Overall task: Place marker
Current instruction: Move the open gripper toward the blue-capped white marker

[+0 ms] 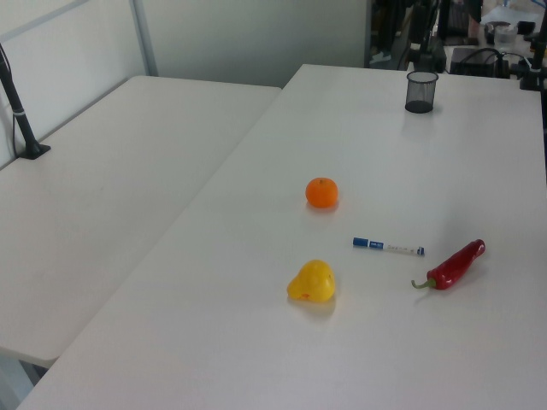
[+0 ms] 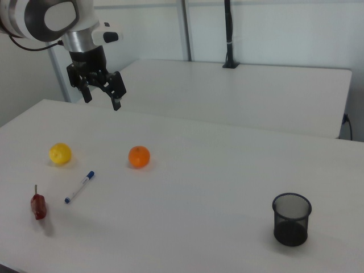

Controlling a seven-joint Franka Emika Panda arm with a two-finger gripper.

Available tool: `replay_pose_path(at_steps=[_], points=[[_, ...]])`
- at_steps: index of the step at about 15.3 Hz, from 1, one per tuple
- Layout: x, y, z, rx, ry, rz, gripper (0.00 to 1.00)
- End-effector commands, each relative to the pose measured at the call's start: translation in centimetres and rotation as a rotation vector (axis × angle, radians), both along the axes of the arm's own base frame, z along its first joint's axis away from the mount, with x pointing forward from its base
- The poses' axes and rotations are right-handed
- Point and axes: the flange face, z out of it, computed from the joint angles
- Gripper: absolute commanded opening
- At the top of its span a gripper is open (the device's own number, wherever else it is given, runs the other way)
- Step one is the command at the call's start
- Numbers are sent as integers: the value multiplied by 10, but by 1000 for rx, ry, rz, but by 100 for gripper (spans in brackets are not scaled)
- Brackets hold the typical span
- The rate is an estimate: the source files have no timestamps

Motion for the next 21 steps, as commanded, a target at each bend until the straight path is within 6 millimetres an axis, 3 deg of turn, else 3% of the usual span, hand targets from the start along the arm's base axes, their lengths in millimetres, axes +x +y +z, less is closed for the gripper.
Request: replay_pose_path(at_steps=[1, 5, 8, 14, 21], points=[[-7, 1, -1, -7, 17, 16, 100], [-7, 3, -4, -12, 23, 19, 100], [-6, 13, -20, -20, 50, 45, 100], [-1, 49, -83, -53, 81, 121, 100], [11, 118, -164, -73, 94, 111, 100]])
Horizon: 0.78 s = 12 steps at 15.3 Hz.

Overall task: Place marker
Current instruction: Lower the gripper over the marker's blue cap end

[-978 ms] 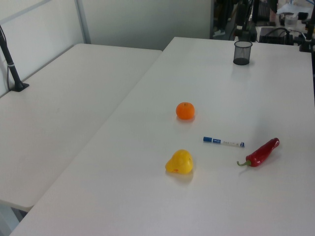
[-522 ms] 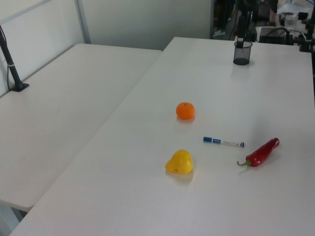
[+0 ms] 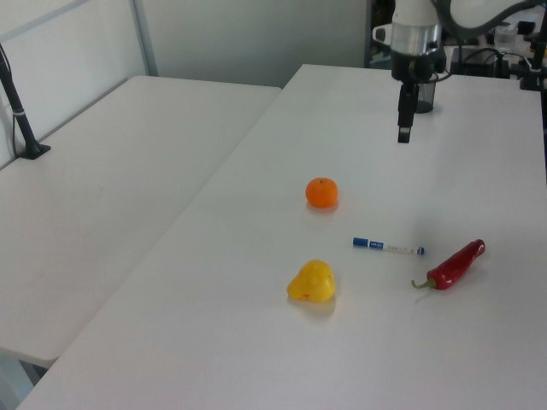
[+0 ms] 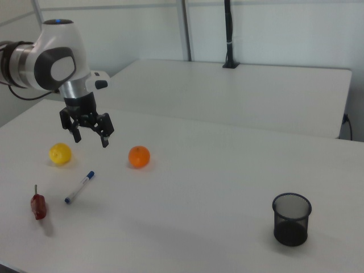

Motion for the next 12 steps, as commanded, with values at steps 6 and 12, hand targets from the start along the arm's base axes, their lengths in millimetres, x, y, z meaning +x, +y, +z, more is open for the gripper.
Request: replay_pose_path(at_steps=[6, 12], points=[[14, 86, -77, -70, -31, -36, 100], [11, 115, -120, -78, 18, 19, 100]])
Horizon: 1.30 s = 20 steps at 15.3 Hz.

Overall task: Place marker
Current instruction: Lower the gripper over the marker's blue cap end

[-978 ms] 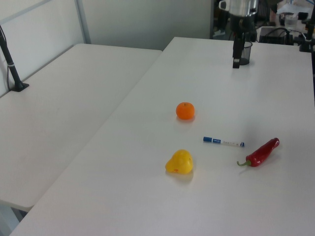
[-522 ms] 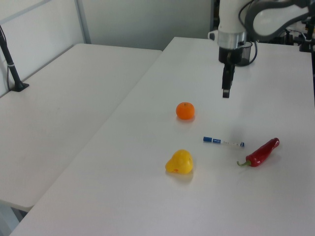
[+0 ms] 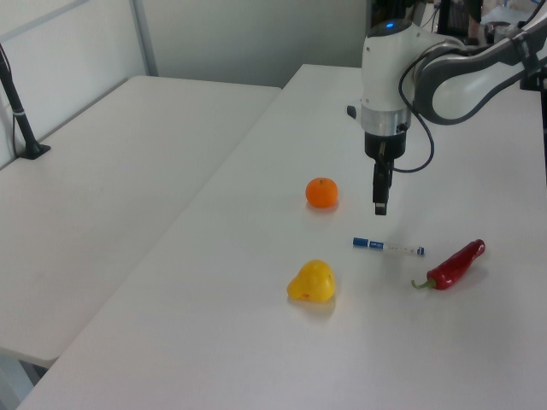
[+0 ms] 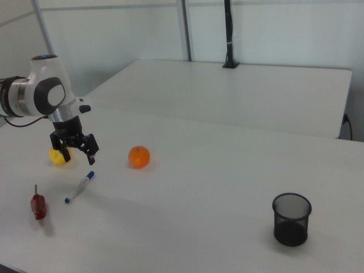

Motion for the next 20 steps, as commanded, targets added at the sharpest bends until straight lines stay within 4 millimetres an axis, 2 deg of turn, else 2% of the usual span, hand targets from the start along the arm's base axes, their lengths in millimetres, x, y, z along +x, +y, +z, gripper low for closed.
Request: replay_pose_path(at_steps=[1, 9, 12, 14, 18, 20], points=[[4, 7, -19, -6, -13, 4, 100], [11, 12, -51, 2, -16, -1, 98], [14, 13, -61, 9, -25, -17, 93], [15, 15, -71, 14, -31, -24, 88], [9, 21, -78, 9, -17, -5, 63], [8, 21, -80, -1, -16, 9, 62]])
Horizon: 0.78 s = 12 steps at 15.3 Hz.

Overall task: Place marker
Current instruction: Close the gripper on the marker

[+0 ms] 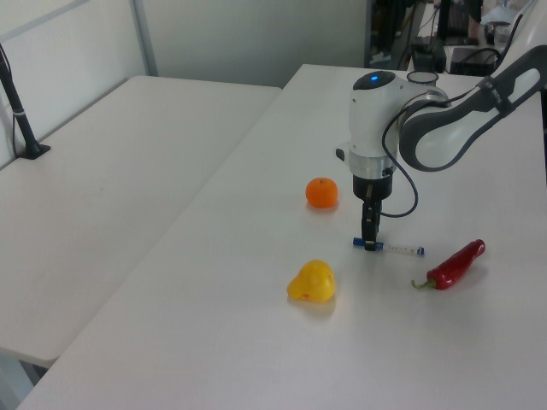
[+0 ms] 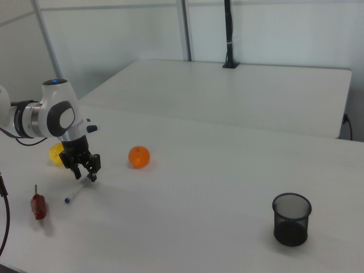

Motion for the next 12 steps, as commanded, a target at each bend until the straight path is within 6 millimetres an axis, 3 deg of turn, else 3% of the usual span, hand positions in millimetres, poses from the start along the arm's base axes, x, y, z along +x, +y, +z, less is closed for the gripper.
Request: replay_pose_path(at_steps=[1, 4, 6, 8, 12], points=[[-7, 4, -3, -20, -19, 13, 57], [-12, 8, -7, -24, -11, 28, 30], [-14, 7, -10, -27, -4, 31, 21], [-14, 6, -10, -31, -5, 32, 0], [-11, -1, 11, -27, -27, 19, 0]])
